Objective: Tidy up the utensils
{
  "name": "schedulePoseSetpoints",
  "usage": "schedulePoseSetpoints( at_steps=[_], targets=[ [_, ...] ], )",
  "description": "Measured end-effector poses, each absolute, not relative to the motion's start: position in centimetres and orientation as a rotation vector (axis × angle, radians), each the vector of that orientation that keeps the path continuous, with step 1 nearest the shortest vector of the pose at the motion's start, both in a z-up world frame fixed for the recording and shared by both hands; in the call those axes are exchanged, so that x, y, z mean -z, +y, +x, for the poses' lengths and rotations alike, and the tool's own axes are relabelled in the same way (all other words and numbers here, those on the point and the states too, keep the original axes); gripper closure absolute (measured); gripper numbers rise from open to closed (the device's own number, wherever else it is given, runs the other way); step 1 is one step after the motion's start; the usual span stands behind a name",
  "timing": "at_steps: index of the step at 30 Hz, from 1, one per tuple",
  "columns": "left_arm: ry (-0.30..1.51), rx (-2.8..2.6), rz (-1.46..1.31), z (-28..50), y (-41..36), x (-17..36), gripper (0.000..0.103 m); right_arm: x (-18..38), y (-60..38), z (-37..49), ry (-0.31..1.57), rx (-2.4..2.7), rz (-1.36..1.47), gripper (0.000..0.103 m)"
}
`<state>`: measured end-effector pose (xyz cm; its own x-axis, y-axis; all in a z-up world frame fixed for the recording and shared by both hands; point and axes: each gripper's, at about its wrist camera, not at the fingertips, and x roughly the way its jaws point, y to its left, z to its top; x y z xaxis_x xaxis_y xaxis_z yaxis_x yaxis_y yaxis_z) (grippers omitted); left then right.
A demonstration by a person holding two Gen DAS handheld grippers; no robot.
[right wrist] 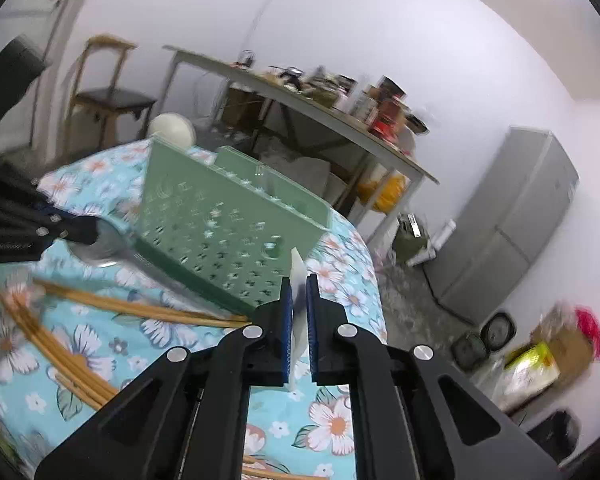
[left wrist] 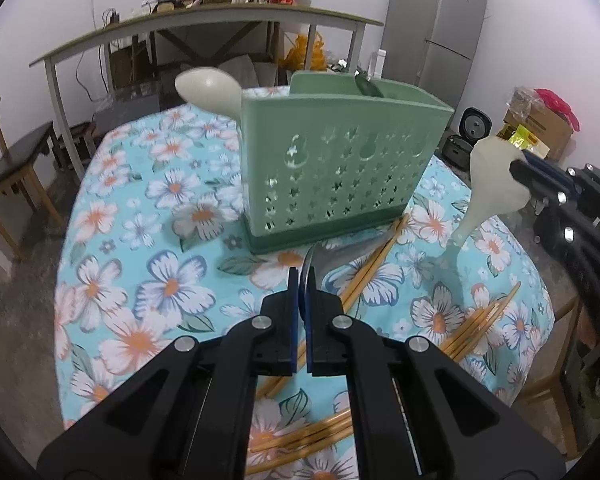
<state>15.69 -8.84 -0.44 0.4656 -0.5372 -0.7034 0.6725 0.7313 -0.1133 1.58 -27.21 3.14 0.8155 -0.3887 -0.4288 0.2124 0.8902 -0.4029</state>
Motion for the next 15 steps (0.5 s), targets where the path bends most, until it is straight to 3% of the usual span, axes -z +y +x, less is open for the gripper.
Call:
schedulePoseSetpoints(
  at_steps=[8, 15],
  targets=[
    [0.702, 0.755, 0.202, 15.0, -7.4, -3.6, 0.101, -4.0, -29.5, 0.7, 0.503, 0.354, -0.177, 0.097],
    [0.537, 0.747, 0.232, 14.5, -5.3, -10.5, 0.101, -4.7, -30.4, -0.6, 0.462, 0.353, -0.107, 0.1]
  ],
)
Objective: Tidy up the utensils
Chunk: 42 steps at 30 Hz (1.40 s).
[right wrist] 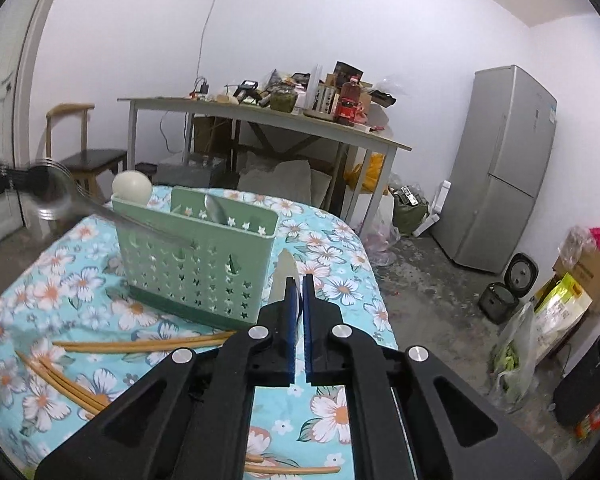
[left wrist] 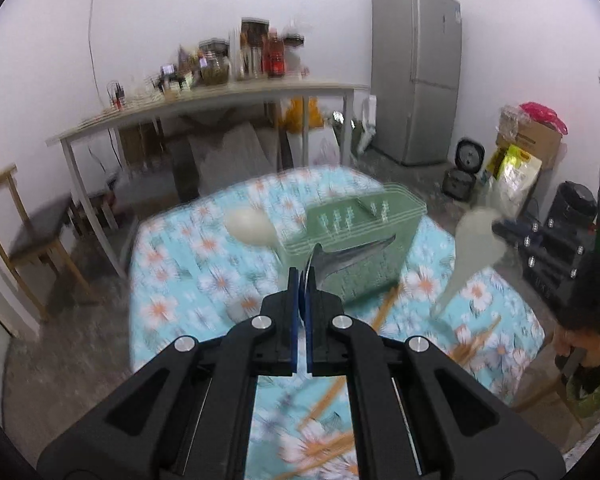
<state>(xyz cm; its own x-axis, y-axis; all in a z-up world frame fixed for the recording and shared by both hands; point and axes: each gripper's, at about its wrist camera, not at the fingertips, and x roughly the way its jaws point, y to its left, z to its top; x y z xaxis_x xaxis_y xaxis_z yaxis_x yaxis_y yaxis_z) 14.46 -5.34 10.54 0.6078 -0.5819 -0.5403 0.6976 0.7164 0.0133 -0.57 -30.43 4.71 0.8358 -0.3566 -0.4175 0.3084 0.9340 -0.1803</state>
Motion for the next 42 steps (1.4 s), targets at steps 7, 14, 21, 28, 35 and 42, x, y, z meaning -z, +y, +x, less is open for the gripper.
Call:
schedulePoseSetpoints(
  at_steps=[7, 14, 21, 28, 35, 42],
  targets=[
    [0.44, 0.677, 0.319, 16.3, -5.8, -13.8, 0.101, -4.4, -30.7, -0.8, 0.454, 0.345, -0.077, 0.1],
    [0.475, 0.628, 0.427, 19.1, -7.3, -12.3, 0.101, -4.6, -31.1, -1.3, 0.442, 0.351, -0.062, 0.1],
    [0.458, 0.596, 0.558, 19.5, -8.2, -12.2, 0.101, -4.2, -31.3, -1.0, 0.441, 0.345, -0.057, 0.1],
    [0.431, 0.572, 0.703, 20.1, -10.5, -11.9, 0.101, -3.9, -31.9, -1.2, 0.44, 0.35, -0.037, 0.1],
    [0.451, 0.64, 0.694, 20.3, -13.0, -11.3, 0.099, -3.7, -32.2, -1.4, 0.446, 0.355, -0.026, 0.1],
    [0.444, 0.647, 0.655, 20.5, -13.0, -11.4, 0.1, -3.8, -32.3, -1.3, 0.444, 0.361, -0.027, 0.1]
  ],
)
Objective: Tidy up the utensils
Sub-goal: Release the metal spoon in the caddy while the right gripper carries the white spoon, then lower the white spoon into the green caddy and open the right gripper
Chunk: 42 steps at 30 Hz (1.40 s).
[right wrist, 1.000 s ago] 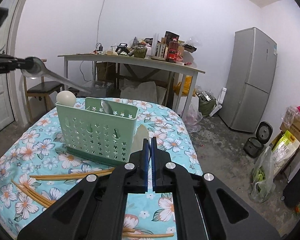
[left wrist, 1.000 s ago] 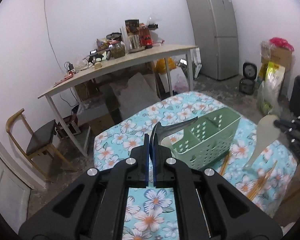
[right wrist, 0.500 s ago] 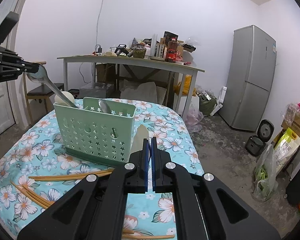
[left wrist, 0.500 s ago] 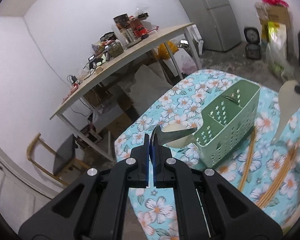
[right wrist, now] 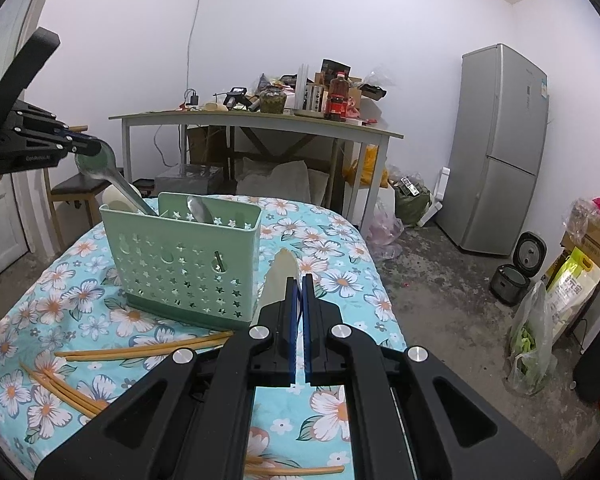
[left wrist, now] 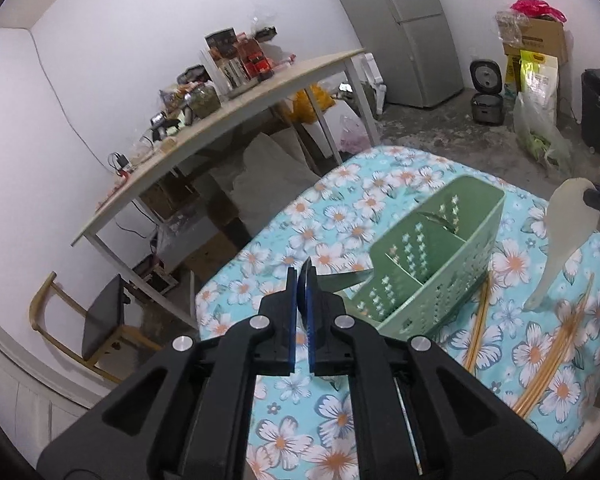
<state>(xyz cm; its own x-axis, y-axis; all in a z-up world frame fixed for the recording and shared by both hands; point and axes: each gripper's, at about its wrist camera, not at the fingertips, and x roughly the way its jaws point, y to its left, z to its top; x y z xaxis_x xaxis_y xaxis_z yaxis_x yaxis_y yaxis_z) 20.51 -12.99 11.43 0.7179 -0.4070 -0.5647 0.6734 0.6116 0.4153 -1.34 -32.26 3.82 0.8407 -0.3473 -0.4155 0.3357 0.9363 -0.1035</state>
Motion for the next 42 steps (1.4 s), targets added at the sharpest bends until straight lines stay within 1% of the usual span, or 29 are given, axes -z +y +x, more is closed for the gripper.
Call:
schedulePoseSetpoints(
  at_steps=[10, 15, 25, 32, 36, 37, 39, 42],
  targets=[
    [0.342, 0.635, 0.691, 18.6, -10.5, -15.5, 0.101, -3.7, -32.3, -1.3, 0.446, 0.36, -0.032, 0.1],
    [0.344, 0.663, 0.695, 18.0, -9.5, -17.0, 0.101, -3.6, -32.2, -1.2, 0.449, 0.359, -0.032, 0.1],
    [0.412, 0.678, 0.754, 19.0, -11.5, -13.6, 0.101, -3.5, -32.0, -1.3, 0.457, 0.358, -0.035, 0.1],
    [0.477, 0.693, 0.702, 21.0, -13.1, -11.8, 0.101, -3.5, -31.8, -1.1, 0.461, 0.358, -0.037, 0.1],
    [0.48, 0.721, 0.616, 21.3, -12.8, -12.0, 0.094, -3.5, -32.1, -1.1, 0.465, 0.361, -0.03, 0.1],
    [0.48, 0.721, 0.596, 21.3, -12.7, -12.2, 0.086, -3.5, -32.2, -1.1, 0.465, 0.36, -0.026, 0.1],
    [0.486, 0.722, 0.542, 21.5, -12.2, -12.5, 0.078, -3.5, -32.4, -1.2, 0.462, 0.359, -0.016, 0.1],
    [0.512, 0.712, 0.469, 21.7, -11.1, -12.5, 0.076, -3.9, -32.7, -1.4, 0.449, 0.357, 0.0, 0.1]
  ],
)
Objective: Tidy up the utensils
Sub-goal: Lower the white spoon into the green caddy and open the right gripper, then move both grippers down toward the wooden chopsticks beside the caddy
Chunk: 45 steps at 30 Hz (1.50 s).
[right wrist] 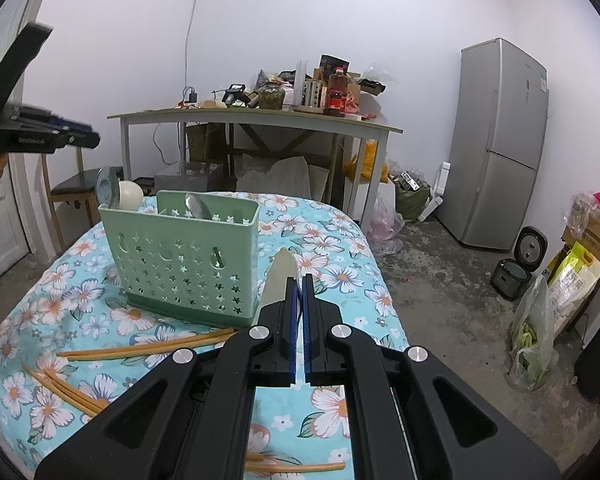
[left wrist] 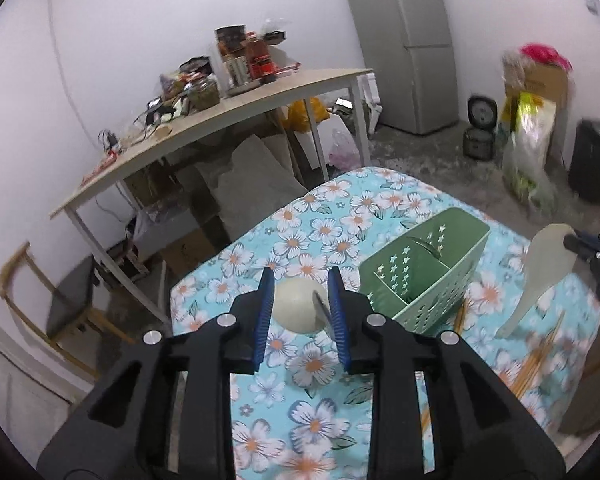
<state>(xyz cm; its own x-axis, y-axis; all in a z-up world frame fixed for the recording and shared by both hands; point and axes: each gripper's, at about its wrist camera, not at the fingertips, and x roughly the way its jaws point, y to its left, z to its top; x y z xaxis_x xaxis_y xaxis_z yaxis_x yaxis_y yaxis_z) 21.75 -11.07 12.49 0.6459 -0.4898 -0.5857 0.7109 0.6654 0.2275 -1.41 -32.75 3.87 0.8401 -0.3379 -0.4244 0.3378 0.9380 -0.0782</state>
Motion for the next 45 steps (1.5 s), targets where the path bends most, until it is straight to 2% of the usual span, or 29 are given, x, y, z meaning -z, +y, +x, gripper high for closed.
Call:
schedulePoseSetpoints(
  at_steps=[6, 10, 13, 20, 36, 39, 41, 43, 45],
  targets=[
    [0.55, 0.682, 0.283, 21.6, -7.6, -11.7, 0.057, -7.1, -34.3, -1.7, 0.354, 0.341, 0.029, 0.1],
    [0.607, 0.658, 0.212, 21.1, -5.6, -9.4, 0.044, -10.9, -35.5, -1.1, 0.25, 0.299, 0.056, 0.1],
    [0.665, 0.637, 0.168, 20.8, -4.3, -7.2, 0.04, -13.9, -35.4, -0.5, 0.174, 0.294, 0.018, 0.1],
    [0.723, 0.595, 0.093, 20.5, -1.5, -4.1, 0.034, -17.0, -33.8, 1.4, 0.111, 0.282, -0.071, 0.1],
    [0.76, 0.608, 0.097, 19.7, -1.7, -1.7, 0.031, -10.8, -32.6, 7.7, 0.322, 0.286, -0.141, 0.1],
    [0.767, 0.611, 0.092, 19.8, -1.8, -1.4, 0.031, -9.1, -32.3, 8.8, 0.408, 0.248, -0.142, 0.099],
    [0.771, 0.613, 0.089, 19.8, -1.8, -1.3, 0.031, -8.5, -32.2, 8.6, 0.427, 0.245, -0.138, 0.094],
    [0.774, 0.614, 0.088, 19.7, -1.8, -1.1, 0.03, -8.7, -32.6, 7.9, 0.415, 0.245, -0.099, 0.067],
    [0.777, 0.614, 0.087, 19.7, -1.8, -1.0, 0.03, -9.1, -33.5, 6.8, 0.39, 0.239, -0.04, 0.058]
  ],
)
